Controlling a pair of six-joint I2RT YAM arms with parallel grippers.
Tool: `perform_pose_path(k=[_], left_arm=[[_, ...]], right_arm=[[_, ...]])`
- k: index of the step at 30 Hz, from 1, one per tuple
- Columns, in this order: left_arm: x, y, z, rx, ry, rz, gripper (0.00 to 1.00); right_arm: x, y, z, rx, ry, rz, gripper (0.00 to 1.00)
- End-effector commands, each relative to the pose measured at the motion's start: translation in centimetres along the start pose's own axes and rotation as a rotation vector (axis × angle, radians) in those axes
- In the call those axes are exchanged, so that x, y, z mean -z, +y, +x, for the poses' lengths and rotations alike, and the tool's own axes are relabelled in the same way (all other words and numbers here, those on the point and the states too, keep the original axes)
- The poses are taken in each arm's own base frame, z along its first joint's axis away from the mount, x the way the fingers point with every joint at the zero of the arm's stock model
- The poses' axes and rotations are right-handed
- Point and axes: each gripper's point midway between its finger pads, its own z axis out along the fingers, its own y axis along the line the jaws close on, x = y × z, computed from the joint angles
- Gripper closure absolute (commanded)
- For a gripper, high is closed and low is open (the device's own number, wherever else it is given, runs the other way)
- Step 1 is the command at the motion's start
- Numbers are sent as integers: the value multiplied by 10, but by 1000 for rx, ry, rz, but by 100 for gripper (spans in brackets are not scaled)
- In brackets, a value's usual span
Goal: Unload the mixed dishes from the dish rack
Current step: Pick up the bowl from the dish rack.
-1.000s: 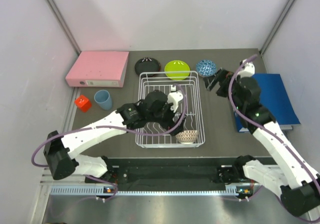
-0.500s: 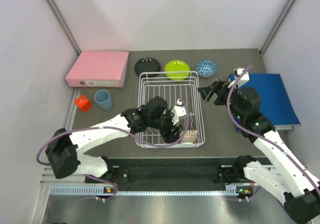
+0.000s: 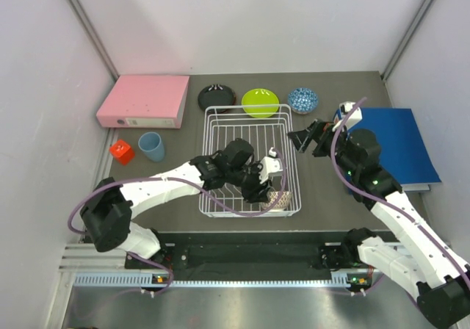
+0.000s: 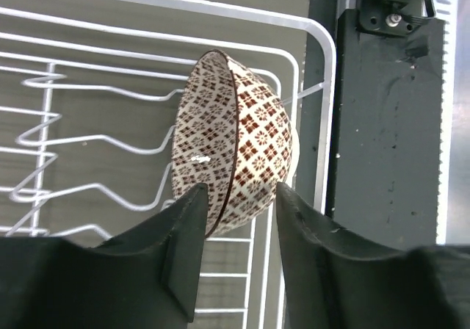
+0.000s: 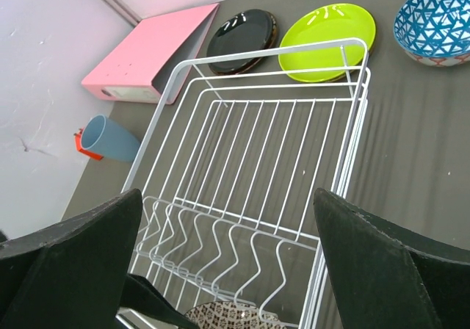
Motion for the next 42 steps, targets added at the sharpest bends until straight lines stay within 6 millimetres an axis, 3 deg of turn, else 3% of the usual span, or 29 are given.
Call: perform_pose_path(k=[1,4,5,9,13,21,28,31,37,42], left_arm=[[-10,-9,-9,-35,-34,106,64],[-14,-16,-1,-16,-20,152,69],[-15,-16,0,-18,-18,157,77],[-17,-17,3,-15,-3,177,92],[-19,-19,5,-10,11,199,99],[-20,-12,7,13,17,183,98],[-24,-7,7,44,15,184,76],[-28,-9,9,64,22,214,73],[-33,-14,14,95,40,255,76],[-33,-16,15,103,44,265,90]], right_arm=[[-1,10,-6,1,-30,-43,0],[-2,8,-3,1,-23,-39,0],[-2,9,-4,1,-24,-41,0],[-4,9,-4,-2,-25,-45,0],[-4,7,-1,-2,-19,-42,0],[-4,5,2,-4,-18,-38,0],[-5,4,3,-2,-16,-33,0],[-6,1,6,-3,-11,-26,0],[-6,-1,9,0,-6,-20,0],[-8,-3,11,-1,-1,-13,0]])
